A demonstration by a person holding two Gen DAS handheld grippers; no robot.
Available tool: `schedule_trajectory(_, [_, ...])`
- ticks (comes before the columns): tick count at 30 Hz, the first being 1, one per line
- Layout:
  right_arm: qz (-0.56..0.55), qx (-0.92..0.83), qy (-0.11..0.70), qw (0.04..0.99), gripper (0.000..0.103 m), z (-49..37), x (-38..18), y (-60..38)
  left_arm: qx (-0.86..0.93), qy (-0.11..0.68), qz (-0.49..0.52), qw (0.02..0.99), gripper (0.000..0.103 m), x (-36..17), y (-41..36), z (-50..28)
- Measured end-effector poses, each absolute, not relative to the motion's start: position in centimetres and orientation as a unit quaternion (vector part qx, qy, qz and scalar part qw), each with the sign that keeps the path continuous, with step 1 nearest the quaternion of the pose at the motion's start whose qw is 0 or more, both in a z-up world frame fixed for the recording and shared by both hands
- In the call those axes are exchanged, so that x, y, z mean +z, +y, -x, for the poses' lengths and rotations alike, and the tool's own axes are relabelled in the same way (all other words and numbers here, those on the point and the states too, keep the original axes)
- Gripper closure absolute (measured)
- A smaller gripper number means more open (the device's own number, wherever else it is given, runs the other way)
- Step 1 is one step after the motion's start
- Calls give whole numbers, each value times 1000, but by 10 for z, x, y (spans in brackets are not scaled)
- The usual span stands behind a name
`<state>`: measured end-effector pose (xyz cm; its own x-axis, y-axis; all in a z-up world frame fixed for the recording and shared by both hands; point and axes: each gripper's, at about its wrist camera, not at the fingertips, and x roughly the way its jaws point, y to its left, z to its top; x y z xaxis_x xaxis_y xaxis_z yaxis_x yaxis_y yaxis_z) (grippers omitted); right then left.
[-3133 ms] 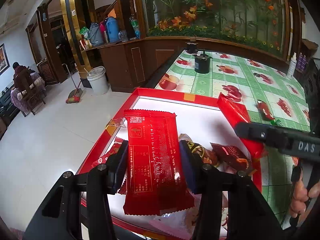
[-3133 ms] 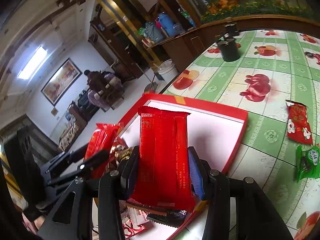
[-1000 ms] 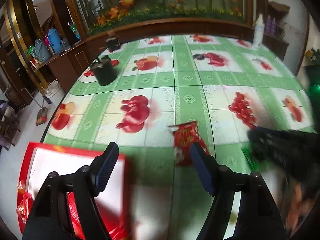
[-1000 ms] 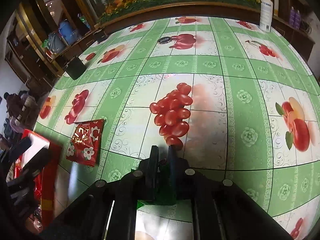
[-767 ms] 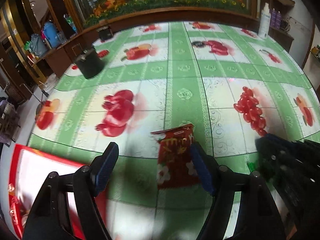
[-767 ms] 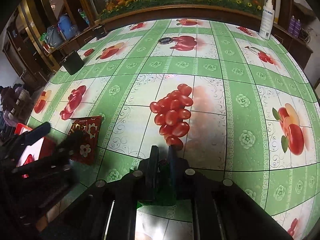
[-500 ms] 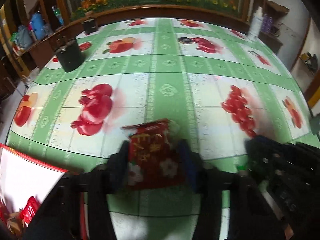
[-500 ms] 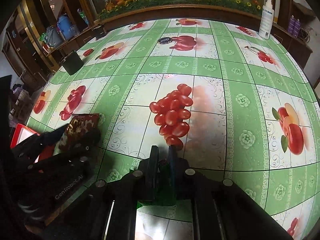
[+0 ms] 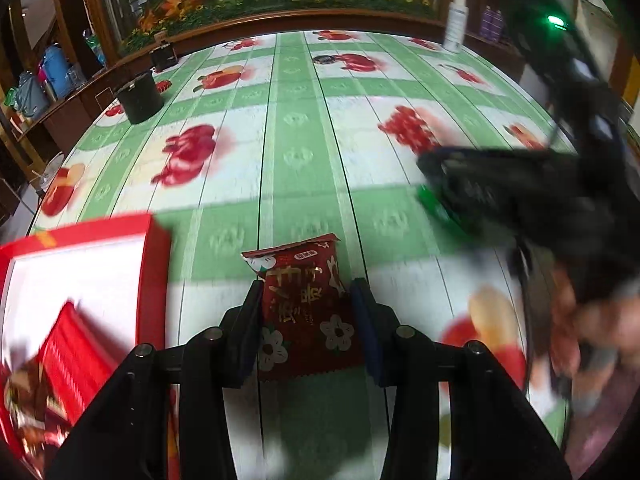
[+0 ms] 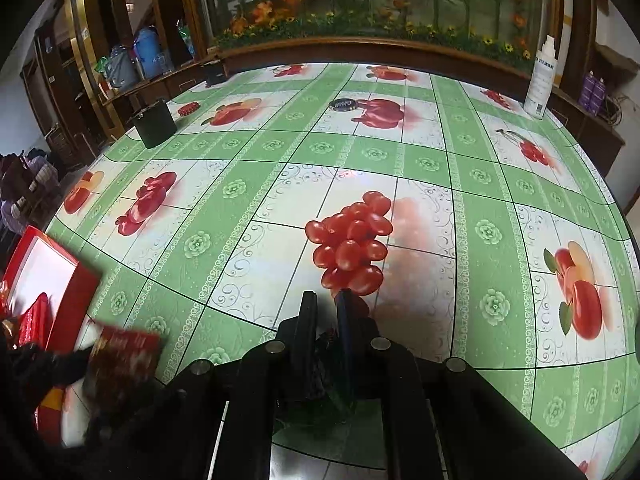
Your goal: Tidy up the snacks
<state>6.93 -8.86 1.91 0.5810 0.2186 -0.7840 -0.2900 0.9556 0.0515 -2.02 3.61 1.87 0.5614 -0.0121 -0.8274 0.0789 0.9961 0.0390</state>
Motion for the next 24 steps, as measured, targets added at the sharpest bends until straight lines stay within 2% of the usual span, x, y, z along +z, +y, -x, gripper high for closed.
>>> schedule_trajectory(10, [57, 99, 436, 893, 94, -37, 19, -104, -54, 464, -35, 884, 62, 19, 36, 54])
schedule_trajectory(16, [61, 84, 430, 897, 102, -10, 18, -112, -68, 460, -27, 885, 64, 20, 35, 64])
schedule_trajectory(18, [40, 89, 430, 897, 102, -6, 18, -120, -70, 458, -17, 886, 70, 20, 38, 66])
schedule_trajectory(24, [-52, 116, 440, 889, 102, -9, 19, -144, -72, 455, -6, 887, 72, 20, 43, 67])
